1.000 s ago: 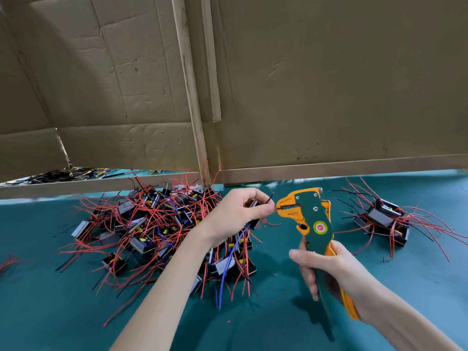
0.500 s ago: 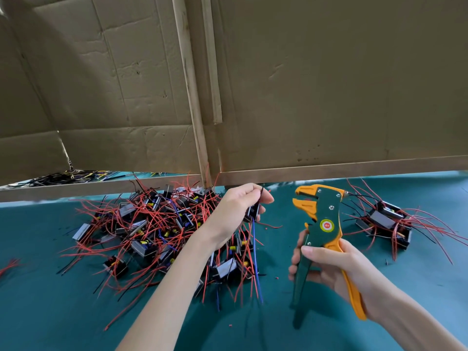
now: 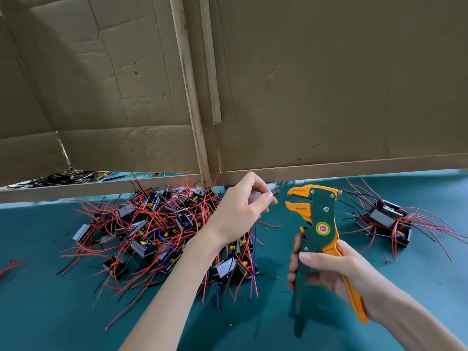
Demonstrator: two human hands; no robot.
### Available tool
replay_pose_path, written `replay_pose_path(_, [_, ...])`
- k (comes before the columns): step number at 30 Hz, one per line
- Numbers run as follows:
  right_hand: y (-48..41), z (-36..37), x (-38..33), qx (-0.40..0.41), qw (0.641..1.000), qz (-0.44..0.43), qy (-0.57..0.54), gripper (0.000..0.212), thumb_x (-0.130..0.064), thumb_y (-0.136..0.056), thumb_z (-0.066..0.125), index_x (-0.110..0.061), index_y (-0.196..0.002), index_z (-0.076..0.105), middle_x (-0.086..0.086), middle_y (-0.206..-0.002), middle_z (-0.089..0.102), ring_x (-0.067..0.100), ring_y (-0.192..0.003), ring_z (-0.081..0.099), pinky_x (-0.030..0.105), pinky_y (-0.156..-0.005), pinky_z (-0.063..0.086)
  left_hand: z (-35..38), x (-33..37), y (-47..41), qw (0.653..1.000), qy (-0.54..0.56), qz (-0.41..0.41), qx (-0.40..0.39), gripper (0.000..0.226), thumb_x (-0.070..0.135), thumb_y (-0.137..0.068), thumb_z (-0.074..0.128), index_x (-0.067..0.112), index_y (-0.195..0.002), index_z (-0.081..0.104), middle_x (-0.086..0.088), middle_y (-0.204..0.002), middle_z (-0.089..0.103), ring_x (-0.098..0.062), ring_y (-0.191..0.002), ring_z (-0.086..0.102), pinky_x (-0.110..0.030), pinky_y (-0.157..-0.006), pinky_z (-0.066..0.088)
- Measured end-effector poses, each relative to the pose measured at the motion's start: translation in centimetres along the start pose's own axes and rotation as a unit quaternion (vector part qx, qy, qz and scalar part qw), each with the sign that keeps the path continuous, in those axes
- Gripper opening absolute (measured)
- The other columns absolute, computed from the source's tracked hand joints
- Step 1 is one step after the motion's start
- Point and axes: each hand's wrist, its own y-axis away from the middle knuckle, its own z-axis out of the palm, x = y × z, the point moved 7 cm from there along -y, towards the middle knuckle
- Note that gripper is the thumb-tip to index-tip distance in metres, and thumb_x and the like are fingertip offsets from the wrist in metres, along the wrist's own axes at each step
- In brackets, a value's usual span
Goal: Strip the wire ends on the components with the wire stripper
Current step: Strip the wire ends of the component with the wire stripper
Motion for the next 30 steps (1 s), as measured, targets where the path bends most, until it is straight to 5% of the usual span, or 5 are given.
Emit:
replay_pose_path(2, [-0.03, 0.04, -0.02, -0.002, 1.000, 0.000, 0.001, 0.046, -0.023, -0.054, 0.094, -0.007, -0.092, 0.072, 0.025, -0.080, 0.064, 0.039, -0.071, 0.065, 0.049, -0.071, 0.055, 0.00, 0.07, 0.05, 1.000, -0.002, 0.003, -0.001, 0.012, 0.016, -0.098, 0.050, 0.016, -0.086, 0.051, -0.015, -0.083, 0.068, -0.002, -0.066, 0.058, -0.023, -0.069, 0.047])
replay_pose_path(6, [0.02, 0.19, 0.00, -0.008, 1.000, 0.004, 0.003, 0.046, -0.021, -0.054, 0.094, -0.007, -0.091, 0.072, 0.026, -0.080, 0.064, 0.039, -0.071, 0.065, 0.049, -0.070, 0.055, -0.15, 0.61, 0.28, 1.000, 0.006, 0.015, -0.002, 0.009, 0.018, -0.091, 0.049, 0.014, -0.086, 0.055, -0.031, -0.073, 0.054, -0.036, -0.072, 0.053, -0.042, -0.068, 0.045])
replay_pose_path(13, [0.33, 0.62, 0.06, -0.022, 0.999, 0.016, 0.026, 0.046, -0.024, -0.053, 0.095, -0.007, -0.089, 0.071, 0.027, -0.081, 0.064, 0.042, -0.073, 0.065, 0.047, -0.072, 0.056, 0.02, 0.48, 0.25, 0.999, -0.036, 0.019, -0.015, 0.010, 0.009, -0.095, 0.051, 0.013, -0.089, 0.057, 0.013, -0.049, 0.035, -0.009, -0.051, 0.032, -0.037, -0.056, 0.036])
replay_pose_path(17, [0.44, 0.64, 0.14, -0.029, 0.999, 0.021, 0.029, 0.046, -0.023, -0.056, 0.095, -0.006, -0.091, 0.070, 0.027, -0.082, 0.064, 0.042, -0.075, 0.065, 0.046, -0.072, 0.055, 0.17, 0.42, 0.27, 0.998, -0.039, 0.025, -0.031, 0.009, 0.007, -0.095, 0.052, 0.011, -0.089, 0.057, 0.014, -0.045, 0.034, -0.005, -0.045, 0.029, -0.016, -0.047, 0.025])
replay_pose_path(30, [0.62, 0.64, 0.23, -0.023, 0.998, 0.024, 0.061, 0.046, -0.031, -0.052, 0.096, -0.010, -0.085, 0.072, 0.024, -0.077, 0.065, 0.040, -0.070, 0.065, 0.045, -0.069, 0.056, 0.71, -0.09, 0.19, 0.996, -0.055, 0.008, -0.070, 0.012, 0.014, -0.096, 0.054, 0.018, -0.084, 0.055, 0.002, -0.057, 0.043, -0.006, -0.048, 0.032, -0.018, -0.049, 0.027])
